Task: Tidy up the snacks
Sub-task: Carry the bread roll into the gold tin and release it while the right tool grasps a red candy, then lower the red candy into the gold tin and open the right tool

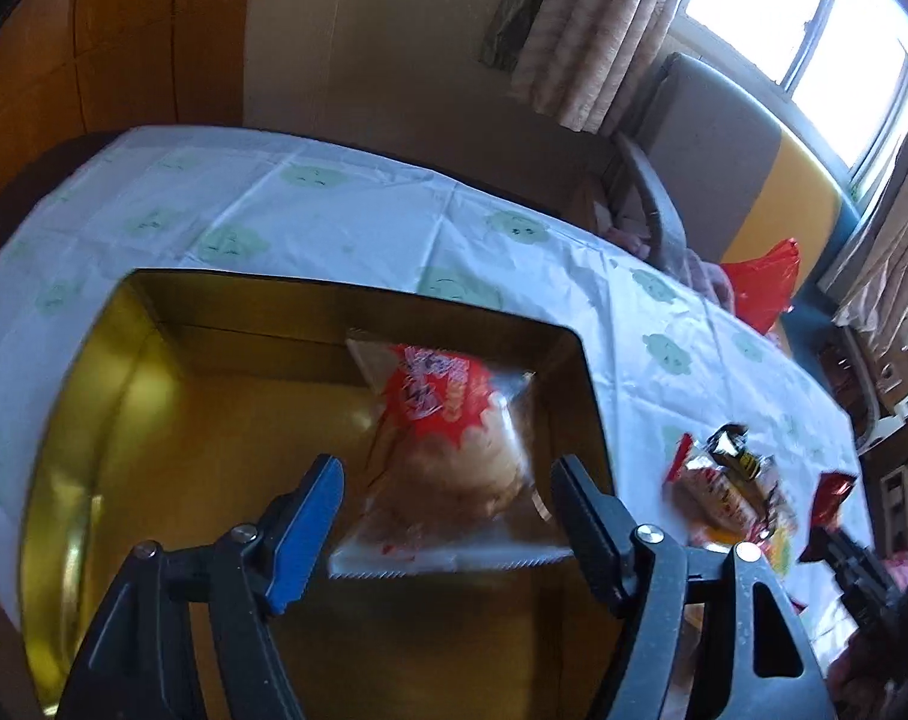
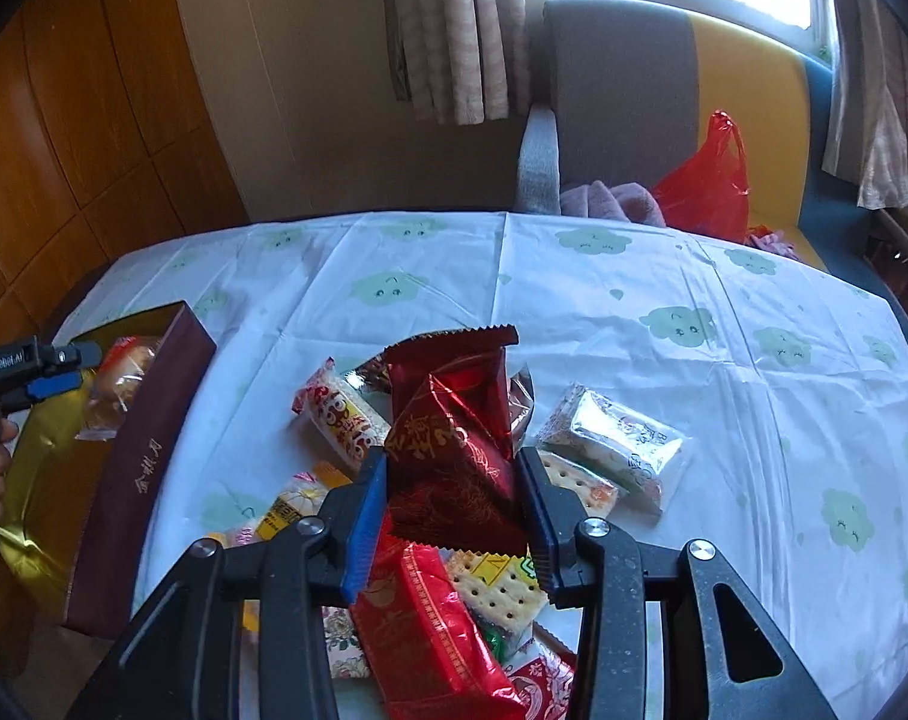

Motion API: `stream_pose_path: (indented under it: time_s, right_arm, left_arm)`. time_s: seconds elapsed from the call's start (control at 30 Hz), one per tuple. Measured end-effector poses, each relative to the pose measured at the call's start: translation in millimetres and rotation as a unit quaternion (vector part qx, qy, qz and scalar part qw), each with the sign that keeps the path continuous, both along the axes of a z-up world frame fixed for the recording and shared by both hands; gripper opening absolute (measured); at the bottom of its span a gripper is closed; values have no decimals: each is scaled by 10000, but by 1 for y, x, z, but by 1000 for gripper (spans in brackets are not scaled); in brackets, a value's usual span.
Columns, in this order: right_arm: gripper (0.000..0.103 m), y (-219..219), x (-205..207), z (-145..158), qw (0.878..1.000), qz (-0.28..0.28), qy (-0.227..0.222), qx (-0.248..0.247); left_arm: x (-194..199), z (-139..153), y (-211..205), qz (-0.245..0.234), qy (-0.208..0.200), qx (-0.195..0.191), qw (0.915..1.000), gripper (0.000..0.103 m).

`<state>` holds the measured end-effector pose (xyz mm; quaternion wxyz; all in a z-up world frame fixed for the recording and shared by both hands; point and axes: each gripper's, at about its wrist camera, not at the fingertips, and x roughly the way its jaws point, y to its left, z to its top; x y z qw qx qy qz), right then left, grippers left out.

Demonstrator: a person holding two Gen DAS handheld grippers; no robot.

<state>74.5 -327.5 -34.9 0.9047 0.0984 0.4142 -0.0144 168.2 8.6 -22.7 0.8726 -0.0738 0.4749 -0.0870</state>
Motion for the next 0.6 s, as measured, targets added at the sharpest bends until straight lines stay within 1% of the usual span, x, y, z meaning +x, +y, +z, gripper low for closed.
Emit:
stream_pose_path:
  time_s: [0.1,0.17,0.4,0.6]
  right_arm:
    - [43,10,-5,7,9998,128,-71,155]
    - [43,23,-10,12,9992,295,-133,218]
    - [43,87,-18,16,9928,1098,-127,462]
    - [43,138,-16,12,9843,1644,-8,638]
  left_arm:
    - [-25,6,0,2,-288,366,9989,73]
    - [-39,8,0,52,-398,560,9976,73]
    - [-82,20,12,422,-785,871,9922,73]
    - [-107,28,20,452,-990,1076,9882,73]
